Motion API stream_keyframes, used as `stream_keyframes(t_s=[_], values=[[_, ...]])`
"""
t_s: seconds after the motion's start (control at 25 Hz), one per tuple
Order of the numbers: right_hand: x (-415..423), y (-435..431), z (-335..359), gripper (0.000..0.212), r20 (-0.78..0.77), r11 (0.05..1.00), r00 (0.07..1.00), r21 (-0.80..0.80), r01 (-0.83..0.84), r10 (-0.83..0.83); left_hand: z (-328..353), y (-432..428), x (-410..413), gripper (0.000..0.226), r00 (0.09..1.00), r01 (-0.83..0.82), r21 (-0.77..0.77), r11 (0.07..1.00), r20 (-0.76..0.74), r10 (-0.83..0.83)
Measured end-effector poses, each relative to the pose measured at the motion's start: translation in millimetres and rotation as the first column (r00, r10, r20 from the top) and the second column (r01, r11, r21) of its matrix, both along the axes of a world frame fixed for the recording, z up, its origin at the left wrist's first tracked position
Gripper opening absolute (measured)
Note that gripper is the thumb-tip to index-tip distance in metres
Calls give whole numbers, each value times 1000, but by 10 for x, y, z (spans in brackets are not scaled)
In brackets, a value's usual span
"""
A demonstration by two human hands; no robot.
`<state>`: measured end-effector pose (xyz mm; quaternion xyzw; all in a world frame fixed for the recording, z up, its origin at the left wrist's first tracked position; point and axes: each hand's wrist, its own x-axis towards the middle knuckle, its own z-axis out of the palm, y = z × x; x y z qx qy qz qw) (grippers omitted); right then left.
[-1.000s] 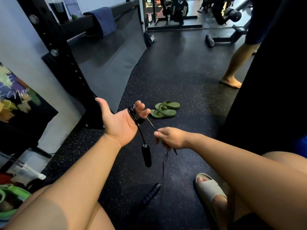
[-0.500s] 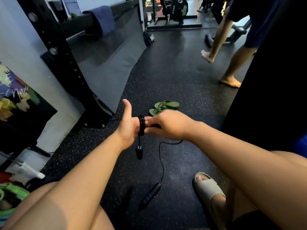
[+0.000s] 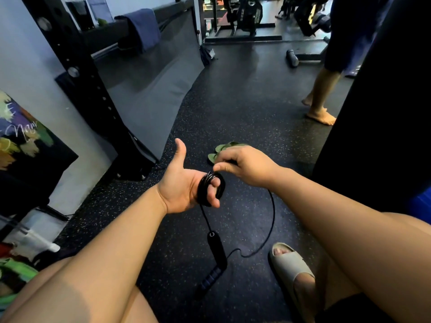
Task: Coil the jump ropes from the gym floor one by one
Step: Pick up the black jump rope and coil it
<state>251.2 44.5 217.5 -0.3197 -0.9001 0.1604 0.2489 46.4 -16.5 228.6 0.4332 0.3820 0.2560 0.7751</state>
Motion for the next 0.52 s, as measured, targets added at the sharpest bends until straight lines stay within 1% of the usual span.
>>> stream_keyframes(t_s=[0.08,0.12,0.2,0.24,0.32,0.4,0.48,0.52], values=[[-10,6,-106,22,-79,995,995,-93,45,-52,35,-11,-15,121,981,-117,-9,993,154,117],[-34,-17,-151,22,-102,984,991,-163,70,-87,56,-12,-31,118,951,-194,-27,981,240,195],[-107,-97,-244,24,-79,943,988,-318,100,-131,83,5,-70,116,862,-321,-59,945,395,317],[-150,-134,-296,25,-53,904,989,-415,102,-136,84,17,-91,117,821,-370,-58,927,447,355],[-207,-194,-379,28,14,818,994,-567,94,-105,74,29,-116,118,768,-452,-34,892,493,408],[-217,-230,-376,30,111,785,993,-611,100,-39,70,32,-115,118,721,-531,-17,847,515,463],[-230,-257,-294,30,193,817,981,-569,99,15,65,56,-108,118,672,-602,-13,799,534,514],[-241,-264,-237,31,224,856,974,-508,92,28,55,77,-102,119,660,-625,-8,780,528,534]])
